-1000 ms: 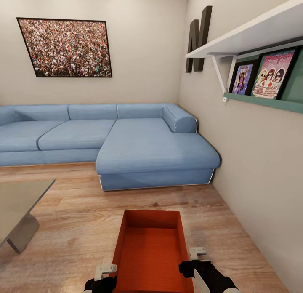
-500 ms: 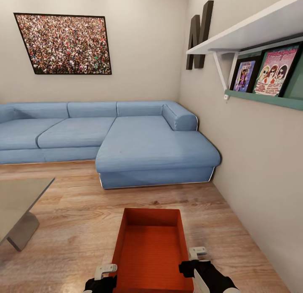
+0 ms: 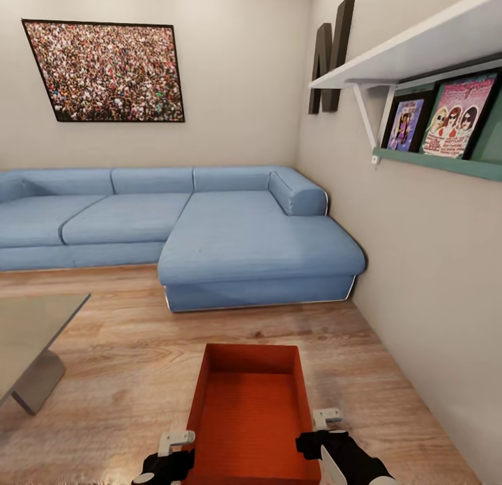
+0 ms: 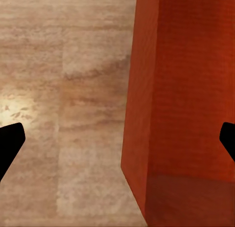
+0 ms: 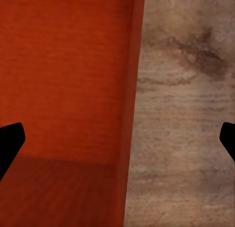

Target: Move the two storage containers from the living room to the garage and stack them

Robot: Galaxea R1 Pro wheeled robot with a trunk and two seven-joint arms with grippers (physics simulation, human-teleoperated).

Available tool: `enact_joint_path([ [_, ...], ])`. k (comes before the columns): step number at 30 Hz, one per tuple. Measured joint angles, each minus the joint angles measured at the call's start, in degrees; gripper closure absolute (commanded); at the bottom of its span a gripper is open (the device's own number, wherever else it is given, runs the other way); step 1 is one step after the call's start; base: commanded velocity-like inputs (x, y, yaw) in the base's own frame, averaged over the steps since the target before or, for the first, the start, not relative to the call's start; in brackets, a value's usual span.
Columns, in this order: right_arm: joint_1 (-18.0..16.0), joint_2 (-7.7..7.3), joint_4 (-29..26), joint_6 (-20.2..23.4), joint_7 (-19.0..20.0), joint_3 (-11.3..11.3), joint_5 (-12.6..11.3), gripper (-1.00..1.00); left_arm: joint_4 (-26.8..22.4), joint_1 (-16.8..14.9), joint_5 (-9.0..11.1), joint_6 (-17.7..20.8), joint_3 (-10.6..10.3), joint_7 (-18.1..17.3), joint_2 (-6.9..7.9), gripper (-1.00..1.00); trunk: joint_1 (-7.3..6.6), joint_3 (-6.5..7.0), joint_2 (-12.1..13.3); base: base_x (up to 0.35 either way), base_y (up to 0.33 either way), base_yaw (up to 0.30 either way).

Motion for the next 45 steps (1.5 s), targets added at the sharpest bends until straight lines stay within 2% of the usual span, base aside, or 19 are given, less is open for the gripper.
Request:
enact_joint_path([
  [4,0.0,0.00,0.0,0.0,0.0,0.0,0.0,-1.00,0.0,-0.1,0.0,0.0,0.0,0.0,0.01,-1.00,0.10,-0.89,-0.1,0.000,0.000,0.000],
  [13,0.0,0.00,0.0,-0.1,0.0,0.0,0.1,-1.00,0.0,-0.2,0.0,0.0,0.0,0.0,0.02,-1.00,0.10,-0.89,-0.1,0.000,0.000,0.000],
  [16,0.0,0.00,0.0,-0.1,0.0,0.0,0.1,-1.00,0.0,-0.2,0.0,0.0,0.0,0.0,0.02,-1.00,0.18,-1.55,-0.1,0.000,0.000,0.000],
  [36,0.0,-0.06,0.0,-0.2,0.2,-0.1,0.1,-1.00,0.0,-0.2,0.0,0.0,-0.2,0.0,0.02,-1.00,0.18,-1.56,-0.1,0.000,0.000,0.000],
  [40,0.0,-0.43,0.0,-0.2,3.4,-0.1,0.2,-1.00,0.0,-0.2,0.0,0.0,-0.3,0.0,0.02,-1.00,0.18,-1.56,-0.1,0.000,0.000,0.000],
  [45,0.0,-0.84,0.0,-0.2,4.6,-0.2,0.2,-1.00,0.0,-0.2,0.0,0.0,-0.3,0.0,-0.02,-1.00,0.18,-1.56,-0.1,0.000,0.000,0.000],
])
